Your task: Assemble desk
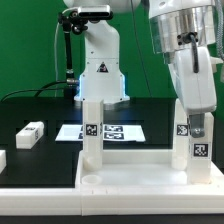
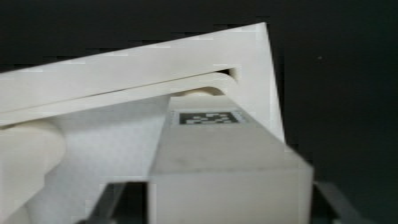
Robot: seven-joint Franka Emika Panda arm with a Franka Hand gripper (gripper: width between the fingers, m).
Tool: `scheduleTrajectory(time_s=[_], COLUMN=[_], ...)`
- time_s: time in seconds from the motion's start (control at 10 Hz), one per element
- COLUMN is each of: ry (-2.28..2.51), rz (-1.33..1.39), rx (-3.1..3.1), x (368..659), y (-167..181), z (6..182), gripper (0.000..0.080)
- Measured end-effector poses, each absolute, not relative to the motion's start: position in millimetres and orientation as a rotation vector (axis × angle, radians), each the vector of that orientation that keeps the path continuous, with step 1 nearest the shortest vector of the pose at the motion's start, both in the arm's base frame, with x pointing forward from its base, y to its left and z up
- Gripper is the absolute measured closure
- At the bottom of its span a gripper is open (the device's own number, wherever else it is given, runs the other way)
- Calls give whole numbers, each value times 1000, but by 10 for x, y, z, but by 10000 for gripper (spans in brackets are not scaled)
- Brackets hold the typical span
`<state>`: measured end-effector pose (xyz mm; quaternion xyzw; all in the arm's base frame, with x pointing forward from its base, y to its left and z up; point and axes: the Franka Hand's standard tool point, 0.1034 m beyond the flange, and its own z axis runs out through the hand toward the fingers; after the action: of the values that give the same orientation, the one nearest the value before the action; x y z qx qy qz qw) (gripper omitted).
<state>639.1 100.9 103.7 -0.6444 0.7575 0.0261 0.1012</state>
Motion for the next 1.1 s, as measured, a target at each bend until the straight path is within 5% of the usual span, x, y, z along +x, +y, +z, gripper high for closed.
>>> scheduleTrajectory(time_s=[0.1, 0.2, 0.3, 0.8, 1.1], ry=[2220, 2015, 1866, 1445, 605], rz=[74, 51, 38, -53, -141], rx=[-1925, -2134, -2259, -2583, -2955], x=[6391, 6398, 6394, 6356, 6426], y=[1015, 1053, 1102, 1200, 1088], z=[1037, 1051, 1055, 1050, 1079], gripper=[299, 299, 182, 151, 151])
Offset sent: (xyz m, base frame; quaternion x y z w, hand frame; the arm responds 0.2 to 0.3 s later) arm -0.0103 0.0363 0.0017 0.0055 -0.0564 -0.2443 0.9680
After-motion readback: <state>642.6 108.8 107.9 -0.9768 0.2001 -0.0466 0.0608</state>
